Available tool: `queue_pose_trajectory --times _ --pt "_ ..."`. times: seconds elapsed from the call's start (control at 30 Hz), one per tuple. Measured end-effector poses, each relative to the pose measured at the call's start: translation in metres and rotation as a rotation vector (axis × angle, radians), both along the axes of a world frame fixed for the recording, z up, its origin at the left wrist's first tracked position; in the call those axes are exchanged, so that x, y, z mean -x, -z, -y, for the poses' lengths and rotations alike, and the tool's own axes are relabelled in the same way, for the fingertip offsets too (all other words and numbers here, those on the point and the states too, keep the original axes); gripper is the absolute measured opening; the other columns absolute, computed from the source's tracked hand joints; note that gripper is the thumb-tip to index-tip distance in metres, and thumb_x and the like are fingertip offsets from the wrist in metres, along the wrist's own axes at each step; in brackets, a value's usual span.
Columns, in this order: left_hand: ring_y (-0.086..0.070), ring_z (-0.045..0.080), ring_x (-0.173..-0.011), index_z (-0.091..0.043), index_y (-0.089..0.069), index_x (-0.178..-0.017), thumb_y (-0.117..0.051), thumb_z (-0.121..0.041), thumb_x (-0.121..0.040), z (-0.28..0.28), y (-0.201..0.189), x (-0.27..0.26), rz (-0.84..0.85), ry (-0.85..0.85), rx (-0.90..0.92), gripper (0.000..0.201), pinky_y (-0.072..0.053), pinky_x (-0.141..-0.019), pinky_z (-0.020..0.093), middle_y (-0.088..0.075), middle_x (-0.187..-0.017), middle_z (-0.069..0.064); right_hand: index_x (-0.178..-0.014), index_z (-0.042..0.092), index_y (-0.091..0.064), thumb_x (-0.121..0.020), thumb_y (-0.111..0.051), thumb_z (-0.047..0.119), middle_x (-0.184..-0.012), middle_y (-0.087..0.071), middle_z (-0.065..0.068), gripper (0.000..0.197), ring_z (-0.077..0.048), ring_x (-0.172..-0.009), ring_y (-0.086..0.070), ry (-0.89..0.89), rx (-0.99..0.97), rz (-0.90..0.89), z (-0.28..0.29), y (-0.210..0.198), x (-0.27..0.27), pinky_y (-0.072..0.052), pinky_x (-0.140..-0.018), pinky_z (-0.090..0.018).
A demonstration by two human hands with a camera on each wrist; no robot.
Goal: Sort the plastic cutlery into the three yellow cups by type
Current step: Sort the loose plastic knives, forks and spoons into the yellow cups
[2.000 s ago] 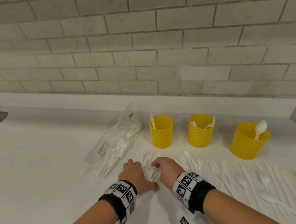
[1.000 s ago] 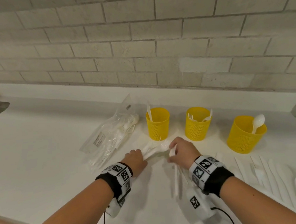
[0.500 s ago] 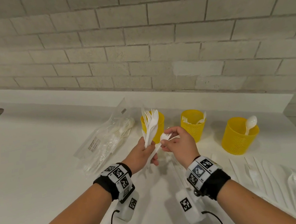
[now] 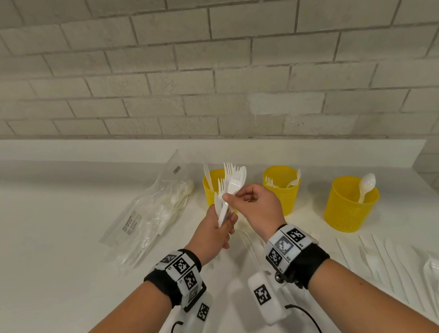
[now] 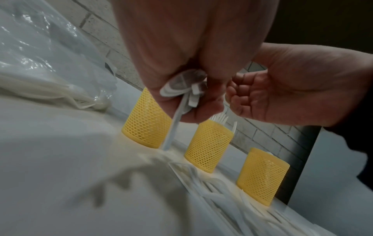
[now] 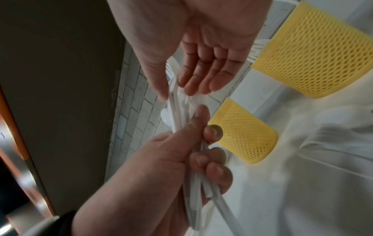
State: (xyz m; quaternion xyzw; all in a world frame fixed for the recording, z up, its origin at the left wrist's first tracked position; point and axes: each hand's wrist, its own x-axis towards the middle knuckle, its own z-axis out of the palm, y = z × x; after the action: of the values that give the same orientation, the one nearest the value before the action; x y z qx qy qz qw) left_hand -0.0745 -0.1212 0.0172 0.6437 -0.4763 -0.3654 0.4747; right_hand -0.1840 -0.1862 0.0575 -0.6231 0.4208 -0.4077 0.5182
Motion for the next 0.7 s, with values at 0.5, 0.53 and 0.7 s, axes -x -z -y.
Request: queue_pose_trajectory --times 0.5,0.53,0.7 --pt "-0.034 0.008 -0.051 -0.021 -0.049 -0.090 -0.034 -0.055 -0.095 0.000 -0.015 0.003 -0.279 -0.043 0.033 0.038 -0.035 -0.048 0.020 -0.039 -0.066 -0.005 -0.112 0.006 -0.058 -0.087 -0.063 0.006 -0.081 -0.065 -0.004 0.026 -0.013 -0.070 -0.062 -0.182 -0.195 0.233 0.003 -0.007 0.001 -0.056 -0.063 -0.019" --pt "-0.035 0.007 -0.051 -0.020 -0.050 -0.088 -0.034 -0.055 -0.095 0.001 -0.016 0.003 -0.279 -0.040 0.033 0.038 -0.036 -0.048 0.020 -0.039 -0.066 -0.005 -0.113 0.007 -0.057 -0.087 -0.063 0.005 -0.080 -0.065 -0.004 0.027 -0.013 -0.070 -0.063 -0.183 -0.201 0.249 0.003 -0.007 0.001 -0.056 -0.064 -0.021" --pt "-0.040 0.009 -0.052 -0.022 -0.058 -0.117 -0.036 -0.055 -0.094 0.004 -0.018 0.004 -0.212 0.028 0.089 0.046 -0.043 -0.052 0.024 -0.048 -0.071 -0.004 -0.107 0.009 -0.053 -0.080 -0.073 0.014 -0.092 -0.070 -0.018 0.035 -0.021 -0.075 -0.068 -0.117 -0.255 0.278 0.001 -0.006 0.000 -0.059 -0.075 -0.035"
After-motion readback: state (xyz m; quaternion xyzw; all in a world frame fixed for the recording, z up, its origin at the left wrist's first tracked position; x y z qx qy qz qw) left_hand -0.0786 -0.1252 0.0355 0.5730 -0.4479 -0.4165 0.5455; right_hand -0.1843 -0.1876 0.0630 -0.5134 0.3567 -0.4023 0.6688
